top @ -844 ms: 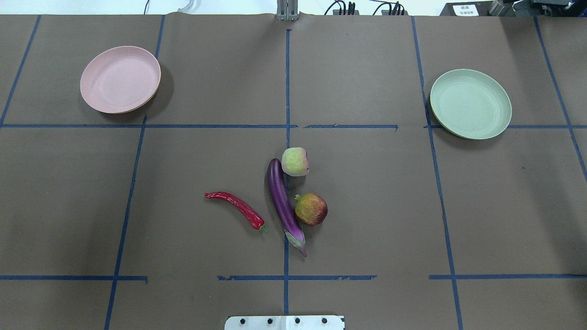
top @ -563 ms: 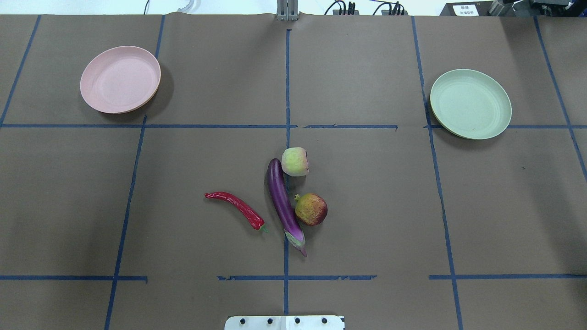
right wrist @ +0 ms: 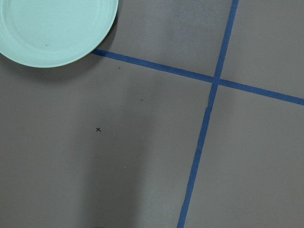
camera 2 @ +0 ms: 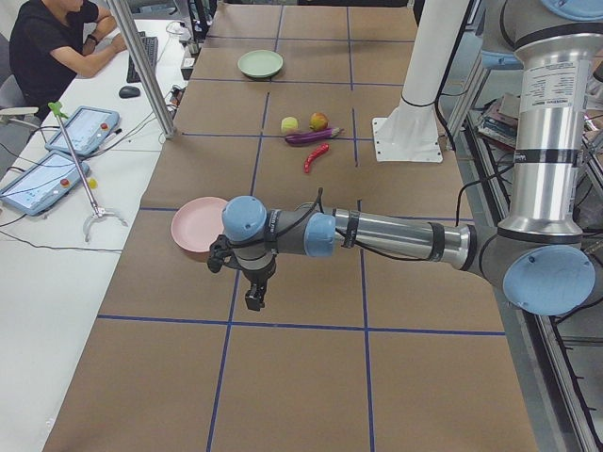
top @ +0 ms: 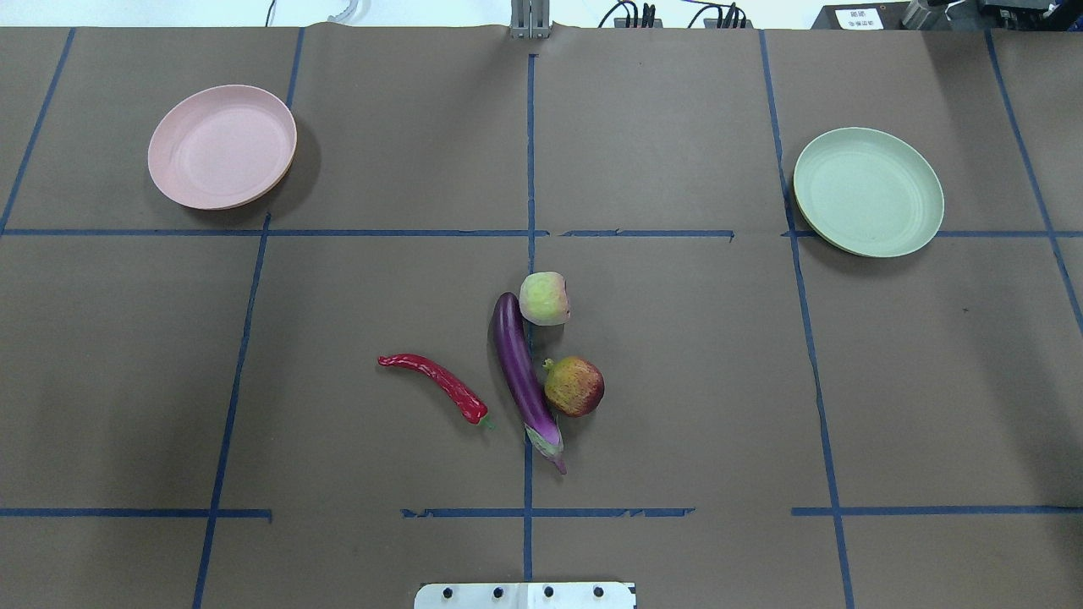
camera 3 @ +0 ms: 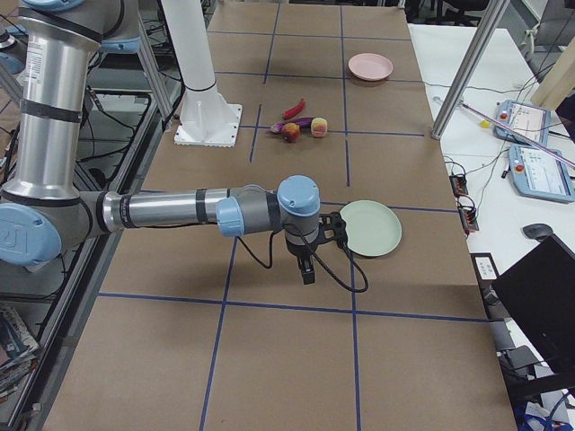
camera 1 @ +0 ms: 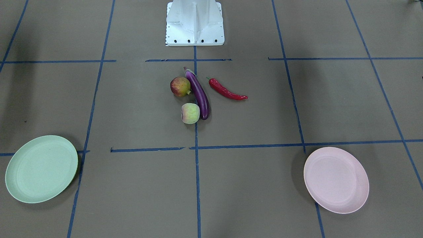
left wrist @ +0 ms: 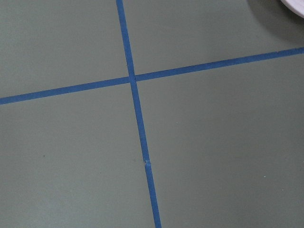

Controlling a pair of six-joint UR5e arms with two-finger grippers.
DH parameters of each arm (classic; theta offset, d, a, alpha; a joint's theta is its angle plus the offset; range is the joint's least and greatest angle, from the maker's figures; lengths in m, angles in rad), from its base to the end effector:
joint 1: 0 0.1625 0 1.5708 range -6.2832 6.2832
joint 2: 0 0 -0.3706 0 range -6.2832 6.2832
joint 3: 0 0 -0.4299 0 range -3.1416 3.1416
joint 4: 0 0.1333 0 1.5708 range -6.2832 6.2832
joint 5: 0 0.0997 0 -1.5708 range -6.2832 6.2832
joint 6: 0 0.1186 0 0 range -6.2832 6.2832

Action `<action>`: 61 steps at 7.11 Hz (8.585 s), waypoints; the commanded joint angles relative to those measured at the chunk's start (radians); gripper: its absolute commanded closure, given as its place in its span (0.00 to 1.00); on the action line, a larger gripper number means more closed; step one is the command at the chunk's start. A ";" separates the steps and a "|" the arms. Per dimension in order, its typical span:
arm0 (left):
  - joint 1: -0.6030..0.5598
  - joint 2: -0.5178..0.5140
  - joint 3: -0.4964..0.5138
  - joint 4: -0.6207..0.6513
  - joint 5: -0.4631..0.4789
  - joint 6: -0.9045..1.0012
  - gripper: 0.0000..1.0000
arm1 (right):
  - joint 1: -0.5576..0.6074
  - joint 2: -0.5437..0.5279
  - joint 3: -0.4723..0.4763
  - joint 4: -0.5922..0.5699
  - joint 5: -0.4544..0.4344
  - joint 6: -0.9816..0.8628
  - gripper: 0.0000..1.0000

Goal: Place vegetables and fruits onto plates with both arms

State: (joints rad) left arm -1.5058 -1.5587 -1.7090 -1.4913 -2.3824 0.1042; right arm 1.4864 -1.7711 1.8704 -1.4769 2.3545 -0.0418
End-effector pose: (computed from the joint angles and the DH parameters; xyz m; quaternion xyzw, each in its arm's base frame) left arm -0.0130 -0.5274 0.5559 0.0291 0.3942 0.0868 0.9145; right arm 0.0100 -0.4705 0.5464 0.0810 -0.3819 -0.0948 0.9157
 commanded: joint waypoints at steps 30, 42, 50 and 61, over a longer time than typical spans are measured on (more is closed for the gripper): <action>0.178 -0.015 -0.053 -0.192 -0.060 -0.345 0.00 | -1.056 0.833 -0.043 -0.329 -0.604 1.554 1.00; 1.125 -0.584 0.012 -0.270 0.552 -2.174 0.14 | -0.437 0.687 -0.577 0.124 -0.419 0.677 0.00; 0.893 -0.546 -0.053 -0.267 0.516 -1.921 1.00 | -0.743 0.855 -0.329 0.125 -0.285 1.326 0.00; 0.537 -0.578 0.543 -0.521 0.520 -1.165 0.94 | -1.017 1.065 -0.478 -0.030 -0.685 1.473 0.00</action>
State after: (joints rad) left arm -0.9549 -2.1115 -1.2230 -1.9868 -1.8635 -1.0920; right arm 0.4703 -0.7412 1.4486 -1.5068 1.6952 1.4434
